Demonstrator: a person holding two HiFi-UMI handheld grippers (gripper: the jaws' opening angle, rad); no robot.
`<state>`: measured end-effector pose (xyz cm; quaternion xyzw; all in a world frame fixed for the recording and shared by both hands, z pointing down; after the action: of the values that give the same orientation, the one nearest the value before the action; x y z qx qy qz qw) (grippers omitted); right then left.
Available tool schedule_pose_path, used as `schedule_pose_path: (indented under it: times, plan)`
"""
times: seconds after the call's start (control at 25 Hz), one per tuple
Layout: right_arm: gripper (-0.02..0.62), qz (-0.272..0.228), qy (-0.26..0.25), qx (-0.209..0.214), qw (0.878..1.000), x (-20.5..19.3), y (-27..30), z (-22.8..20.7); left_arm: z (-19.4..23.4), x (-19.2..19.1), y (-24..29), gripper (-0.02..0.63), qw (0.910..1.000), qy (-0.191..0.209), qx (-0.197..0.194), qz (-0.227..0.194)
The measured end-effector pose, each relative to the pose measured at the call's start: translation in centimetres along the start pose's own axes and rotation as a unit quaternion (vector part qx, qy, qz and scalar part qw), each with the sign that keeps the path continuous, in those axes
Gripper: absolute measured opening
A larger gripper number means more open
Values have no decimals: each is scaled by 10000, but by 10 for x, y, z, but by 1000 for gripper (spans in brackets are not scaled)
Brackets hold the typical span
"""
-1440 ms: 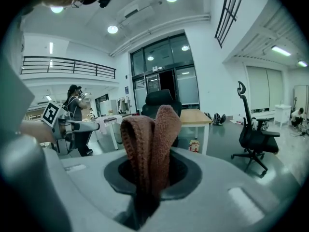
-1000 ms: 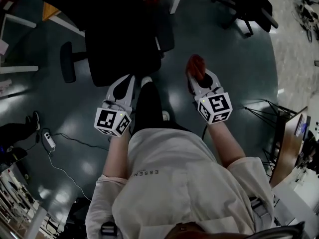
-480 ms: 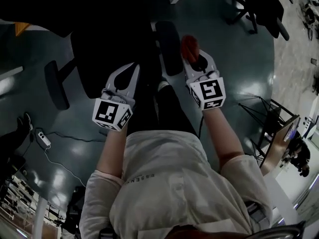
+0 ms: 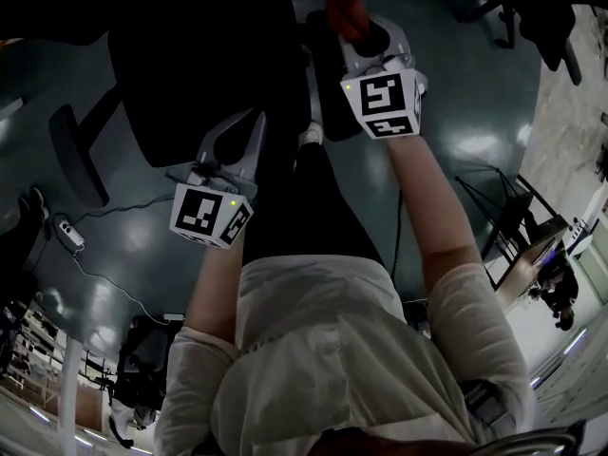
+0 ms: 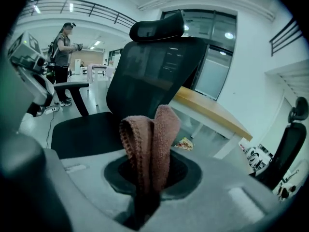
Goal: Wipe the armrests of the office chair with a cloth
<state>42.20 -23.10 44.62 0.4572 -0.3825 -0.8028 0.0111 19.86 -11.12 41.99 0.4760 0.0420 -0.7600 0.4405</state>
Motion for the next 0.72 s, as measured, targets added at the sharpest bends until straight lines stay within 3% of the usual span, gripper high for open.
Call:
schedule_pose_path:
  times: [0.28,0.72]
  plan:
    - [55,214,-276,495,9982,3,21,19,-4,-19,-4,17,9999,-90,119,80]
    - [55,-17,-732,1047,9918,-28,-37,62,-27,-47,-7,17,9999,-76,142,48]
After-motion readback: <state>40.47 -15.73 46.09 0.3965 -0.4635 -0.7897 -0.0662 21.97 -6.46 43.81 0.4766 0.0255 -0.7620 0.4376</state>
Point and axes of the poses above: the fingertips, and each gripper's own axes: y forward along the fingers, z to its left, x out of its top, the point moved 10 cm from there along -y, backward along the fingers, and after that the axes turned 2 degrees about -x, right-handed, at the moved point
